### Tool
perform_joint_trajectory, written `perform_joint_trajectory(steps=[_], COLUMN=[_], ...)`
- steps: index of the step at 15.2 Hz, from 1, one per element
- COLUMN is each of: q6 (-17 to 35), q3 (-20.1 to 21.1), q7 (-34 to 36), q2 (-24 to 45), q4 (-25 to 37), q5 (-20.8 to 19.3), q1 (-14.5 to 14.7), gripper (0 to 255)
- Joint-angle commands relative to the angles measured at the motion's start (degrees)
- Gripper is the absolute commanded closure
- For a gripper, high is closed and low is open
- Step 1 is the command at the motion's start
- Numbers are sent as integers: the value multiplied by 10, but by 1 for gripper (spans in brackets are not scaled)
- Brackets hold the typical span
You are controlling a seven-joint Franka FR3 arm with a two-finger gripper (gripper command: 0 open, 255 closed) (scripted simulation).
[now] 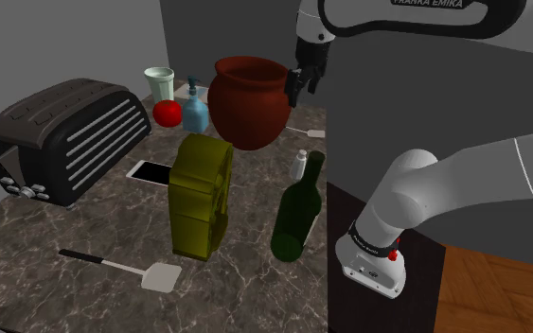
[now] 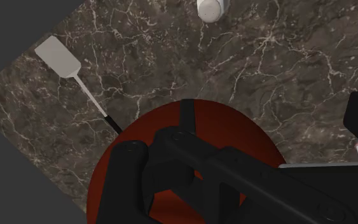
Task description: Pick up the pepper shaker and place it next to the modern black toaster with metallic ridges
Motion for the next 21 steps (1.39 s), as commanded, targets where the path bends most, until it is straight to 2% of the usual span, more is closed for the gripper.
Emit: perform_joint_trajectory(steps=[1, 8, 14, 21], q6=[0, 142, 281, 370], q3=[0, -46, -95, -109], q7=[0, -43, -86, -89], q2=[0, -68, -84, -37], q4=[0, -175, -303, -342], q5=[0, -13, -37, -51], q1=[0, 0, -12, -21], gripper=[0, 0, 0, 0])
